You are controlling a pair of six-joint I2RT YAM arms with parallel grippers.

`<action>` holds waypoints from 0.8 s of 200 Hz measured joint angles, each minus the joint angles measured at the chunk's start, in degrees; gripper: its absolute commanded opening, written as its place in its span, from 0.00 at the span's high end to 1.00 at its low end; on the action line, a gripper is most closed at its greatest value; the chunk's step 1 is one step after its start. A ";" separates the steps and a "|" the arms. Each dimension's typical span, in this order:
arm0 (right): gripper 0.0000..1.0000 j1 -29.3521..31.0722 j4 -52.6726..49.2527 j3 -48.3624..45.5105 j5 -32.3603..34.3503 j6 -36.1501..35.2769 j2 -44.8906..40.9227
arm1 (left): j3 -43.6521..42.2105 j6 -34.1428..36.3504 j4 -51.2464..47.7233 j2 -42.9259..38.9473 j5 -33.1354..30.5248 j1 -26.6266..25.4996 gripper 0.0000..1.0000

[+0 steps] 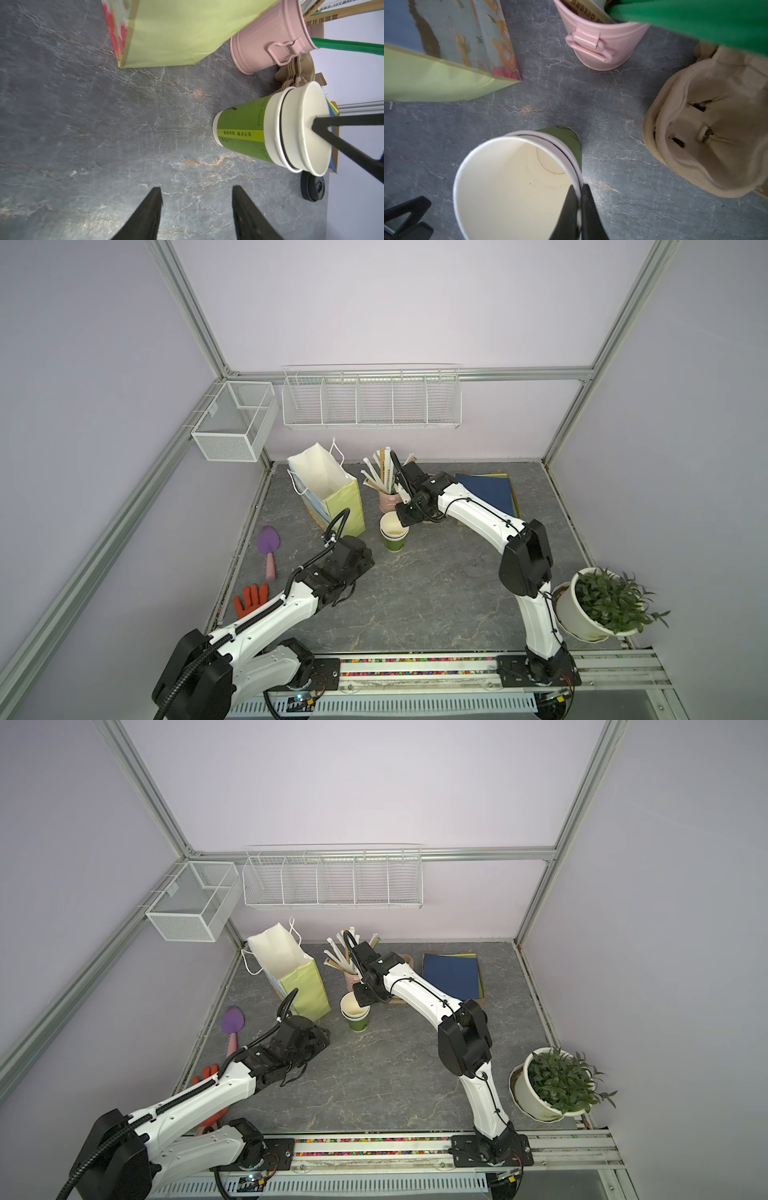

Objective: Pack the takeout coffee

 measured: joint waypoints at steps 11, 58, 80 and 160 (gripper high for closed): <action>0.93 0.00 -0.33 0.07 -0.20 0.00 0.00 | 0.00 0.24 1.33 0.42 0.90 0.24 0.41; 0.93 0.04 -1.14 0.24 -1.09 -0.11 0.00 | 0.02 0.39 8.28 1.84 4.72 0.33 0.40; 0.93 0.04 -1.25 0.26 -1.68 -0.11 -0.02 | 0.02 -0.07 10.01 3.67 5.49 0.33 0.40; 0.93 1.11 -3.80 0.83 -3.45 -0.13 -0.61 | 1.66 -0.72 11.43 8.20 6.75 0.33 0.40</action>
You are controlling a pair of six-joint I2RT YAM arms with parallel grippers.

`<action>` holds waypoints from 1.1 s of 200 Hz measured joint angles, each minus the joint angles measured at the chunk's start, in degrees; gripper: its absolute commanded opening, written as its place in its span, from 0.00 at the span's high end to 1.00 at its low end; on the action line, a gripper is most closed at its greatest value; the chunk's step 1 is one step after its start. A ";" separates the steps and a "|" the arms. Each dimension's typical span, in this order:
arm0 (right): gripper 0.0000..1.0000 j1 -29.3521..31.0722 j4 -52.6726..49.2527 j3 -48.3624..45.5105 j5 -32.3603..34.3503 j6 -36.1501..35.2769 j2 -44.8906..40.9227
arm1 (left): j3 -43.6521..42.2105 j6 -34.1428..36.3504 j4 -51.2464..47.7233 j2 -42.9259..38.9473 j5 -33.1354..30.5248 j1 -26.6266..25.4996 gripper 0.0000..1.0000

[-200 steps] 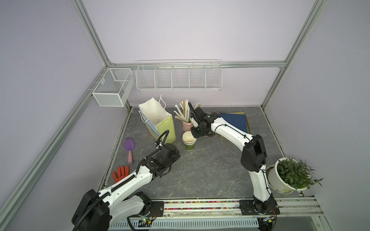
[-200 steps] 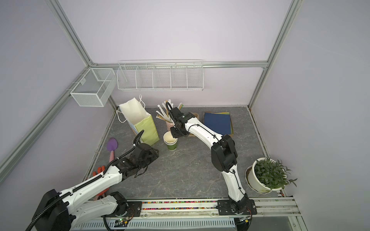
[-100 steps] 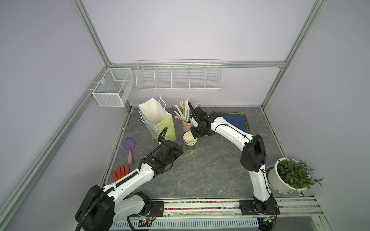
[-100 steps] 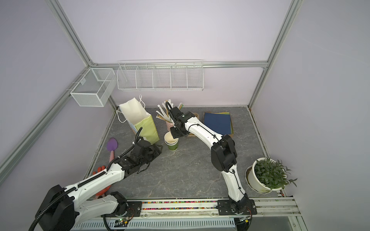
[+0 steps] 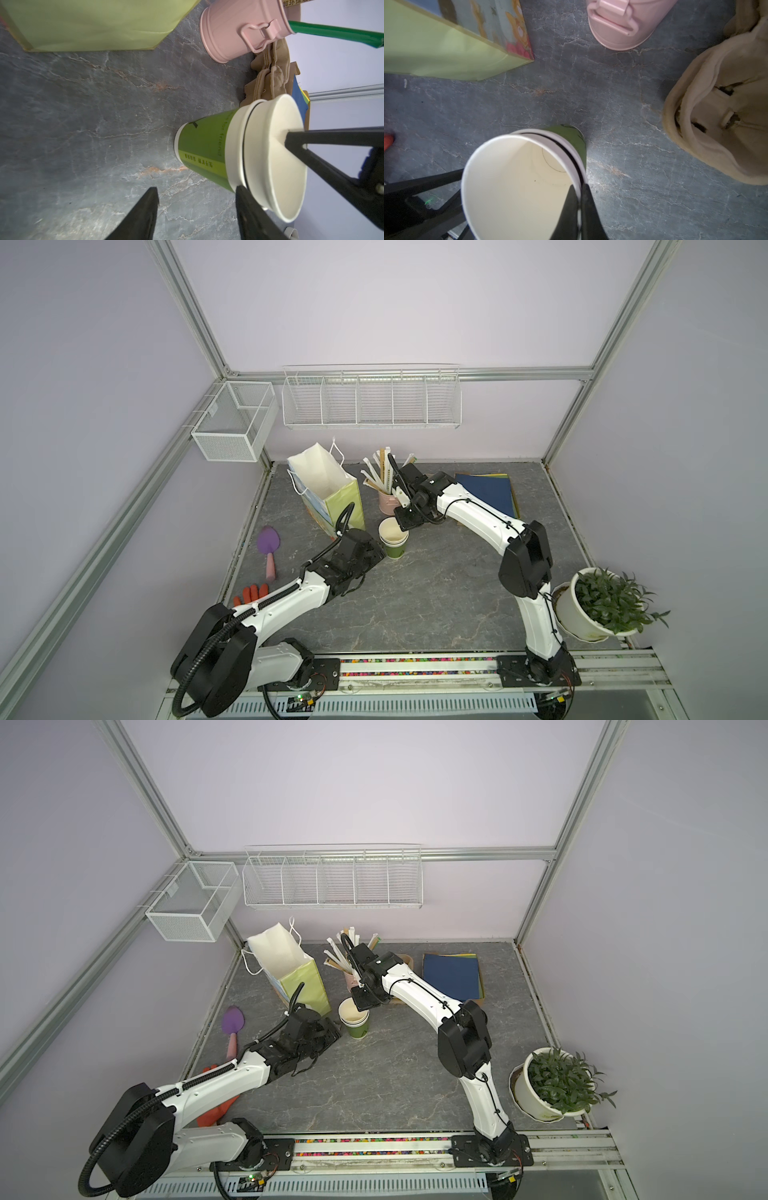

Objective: Pack the takeout coffee

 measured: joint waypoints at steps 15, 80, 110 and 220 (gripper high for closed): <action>0.93 0.07 -0.39 0.00 0.07 0.00 -0.68 | 0.63 -0.02 -0.04 0.31 0.00 0.00 0.40; 0.93 0.37 -0.90 0.00 2.08 -0.42 -4.48 | 3.10 0.02 -0.81 3.10 1.29 0.02 0.40; 0.93 0.42 -0.85 0.00 2.29 -0.42 -5.14 | 3.39 0.04 -1.20 3.15 1.51 0.02 0.40; 0.93 -0.74 7.26 -5.09 3.69 0.76 -5.42 | 4.39 10.95 -5.55 -15.76 -1.90 1.09 0.39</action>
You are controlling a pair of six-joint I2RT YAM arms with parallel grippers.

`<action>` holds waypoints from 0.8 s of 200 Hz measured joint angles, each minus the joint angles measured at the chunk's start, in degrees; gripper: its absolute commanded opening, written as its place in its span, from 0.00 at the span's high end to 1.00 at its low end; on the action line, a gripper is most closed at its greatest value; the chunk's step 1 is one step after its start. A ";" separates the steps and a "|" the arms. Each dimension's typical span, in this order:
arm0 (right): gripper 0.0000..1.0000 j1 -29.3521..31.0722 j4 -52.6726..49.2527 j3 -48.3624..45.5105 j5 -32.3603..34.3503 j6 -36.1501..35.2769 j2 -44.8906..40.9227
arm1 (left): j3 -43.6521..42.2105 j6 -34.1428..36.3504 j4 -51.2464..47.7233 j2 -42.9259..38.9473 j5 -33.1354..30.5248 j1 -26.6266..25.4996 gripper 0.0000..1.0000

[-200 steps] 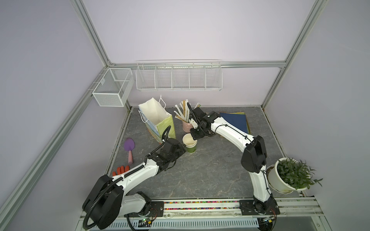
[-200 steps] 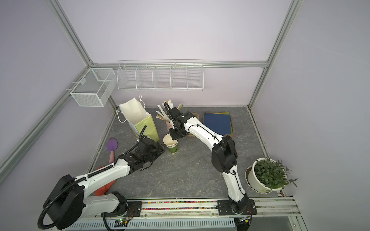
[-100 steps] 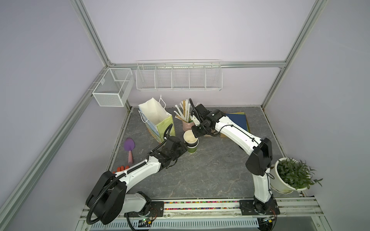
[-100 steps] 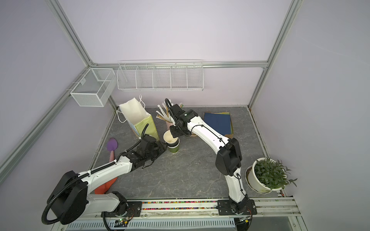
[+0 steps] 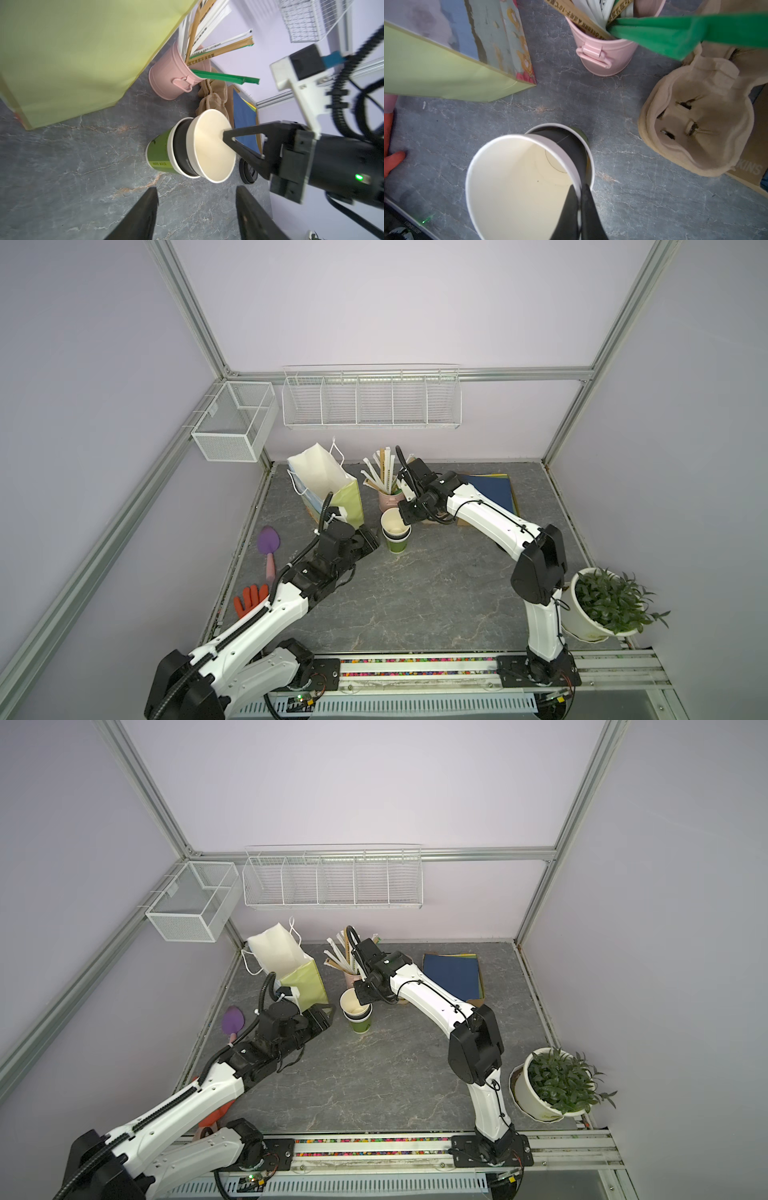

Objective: Pack the takeout coffee

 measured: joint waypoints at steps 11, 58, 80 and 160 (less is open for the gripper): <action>0.93 -0.02 0.85 -0.44 0.46 0.11 0.02 | 0.59 1.38 -2.32 -2.67 -1.14 0.00 0.39; 0.93 -1.14 3.45 1.60 1.36 0.13 1.36 | 1.60 4.92 -11.30 -11.67 -5.40 0.02 0.39; 0.93 -1.97 3.41 5.53 1.60 0.11 3.96 | 1.57 5.60 -14.69 -13.57 -6.43 0.04 0.39; 0.93 -2.49 -2.23 14.60 1.16 -0.98 4.46 | -1.07 6.93 -19.43 -14.36 -8.09 0.04 0.33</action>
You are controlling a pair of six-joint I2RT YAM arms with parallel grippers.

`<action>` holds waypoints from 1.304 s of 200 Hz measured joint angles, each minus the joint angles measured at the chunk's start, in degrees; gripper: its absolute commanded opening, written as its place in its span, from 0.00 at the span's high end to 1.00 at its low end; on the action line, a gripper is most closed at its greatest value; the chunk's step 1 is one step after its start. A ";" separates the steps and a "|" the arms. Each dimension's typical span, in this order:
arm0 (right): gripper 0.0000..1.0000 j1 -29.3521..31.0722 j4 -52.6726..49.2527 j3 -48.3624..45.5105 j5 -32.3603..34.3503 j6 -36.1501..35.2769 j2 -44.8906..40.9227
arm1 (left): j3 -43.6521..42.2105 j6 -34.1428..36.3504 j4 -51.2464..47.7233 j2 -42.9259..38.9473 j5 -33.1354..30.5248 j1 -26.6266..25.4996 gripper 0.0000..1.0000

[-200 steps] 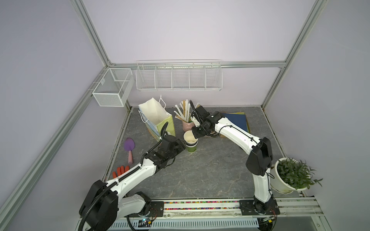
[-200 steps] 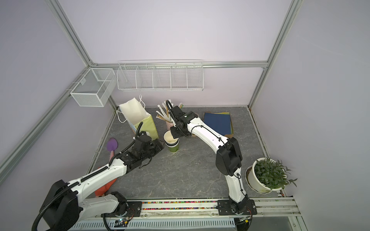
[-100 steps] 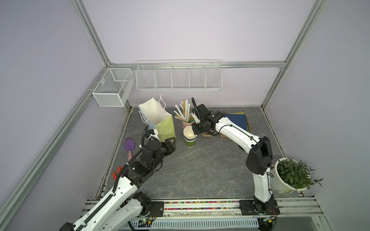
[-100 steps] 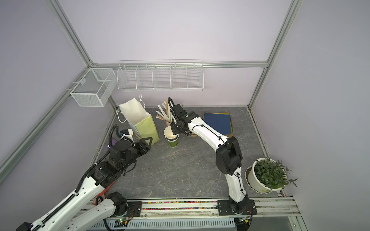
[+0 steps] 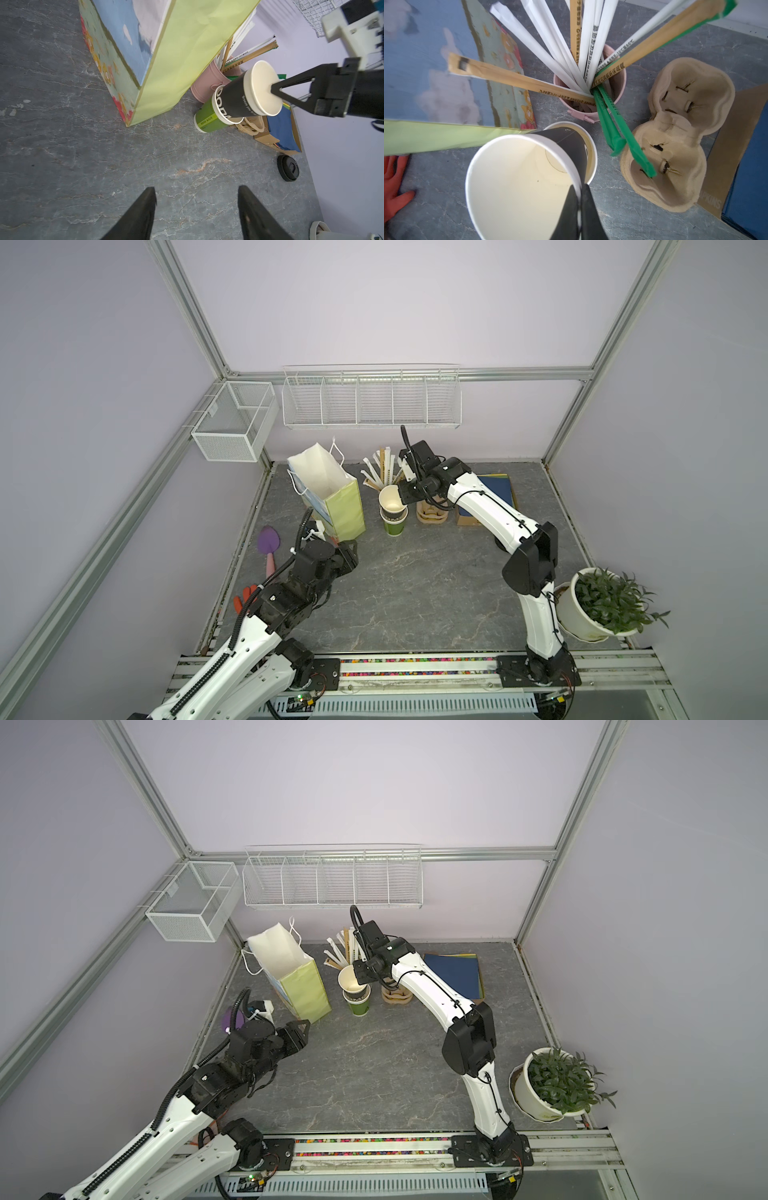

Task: Pack the takeout coffee
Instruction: 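Carry the black cup nearer the robot, set it down, open the right gripper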

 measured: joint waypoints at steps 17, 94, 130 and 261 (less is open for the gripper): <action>0.93 0.00 -2.32 1.01 -0.07 -0.20 -1.88 | -0.09 0.35 -0.24 0.15 -0.63 0.00 0.29; 0.93 0.00 -2.05 -25.53 2.51 0.68 -34.53 | -0.13 2.16 -1.55 0.87 -2.86 0.00 0.16; 0.93 0.00 2.34 -45.88 2.99 2.89 -46.18 | -0.13 2.27 -1.51 1.29 -2.95 0.00 0.14; 0.93 -2.62 13.79 -66.79 1.40 6.71 -45.81 | -3.19 1.99 -0.13 4.04 -0.98 0.00 0.12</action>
